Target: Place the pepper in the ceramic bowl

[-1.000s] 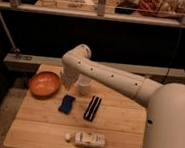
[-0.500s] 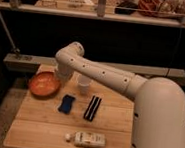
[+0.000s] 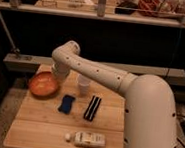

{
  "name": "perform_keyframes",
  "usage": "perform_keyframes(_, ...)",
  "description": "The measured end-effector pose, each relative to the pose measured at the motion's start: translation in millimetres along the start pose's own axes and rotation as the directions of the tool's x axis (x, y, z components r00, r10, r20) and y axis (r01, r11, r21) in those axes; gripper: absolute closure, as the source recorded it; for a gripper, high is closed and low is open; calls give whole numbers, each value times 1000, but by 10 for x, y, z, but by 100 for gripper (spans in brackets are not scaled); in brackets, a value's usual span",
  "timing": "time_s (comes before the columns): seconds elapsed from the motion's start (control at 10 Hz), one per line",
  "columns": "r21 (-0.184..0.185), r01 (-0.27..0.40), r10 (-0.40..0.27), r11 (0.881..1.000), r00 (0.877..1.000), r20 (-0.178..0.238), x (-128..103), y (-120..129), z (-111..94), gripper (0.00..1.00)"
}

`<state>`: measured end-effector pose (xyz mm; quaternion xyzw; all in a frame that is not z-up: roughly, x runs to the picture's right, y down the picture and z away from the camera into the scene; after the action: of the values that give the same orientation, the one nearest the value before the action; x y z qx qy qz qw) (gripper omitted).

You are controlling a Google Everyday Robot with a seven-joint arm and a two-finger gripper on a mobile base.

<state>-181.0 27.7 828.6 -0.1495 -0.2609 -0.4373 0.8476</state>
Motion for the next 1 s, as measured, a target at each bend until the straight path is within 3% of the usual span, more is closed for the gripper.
perform_keyframes(1.0, 3, 45, -45, 999, 999, 3, -37, -202, 296, 95)
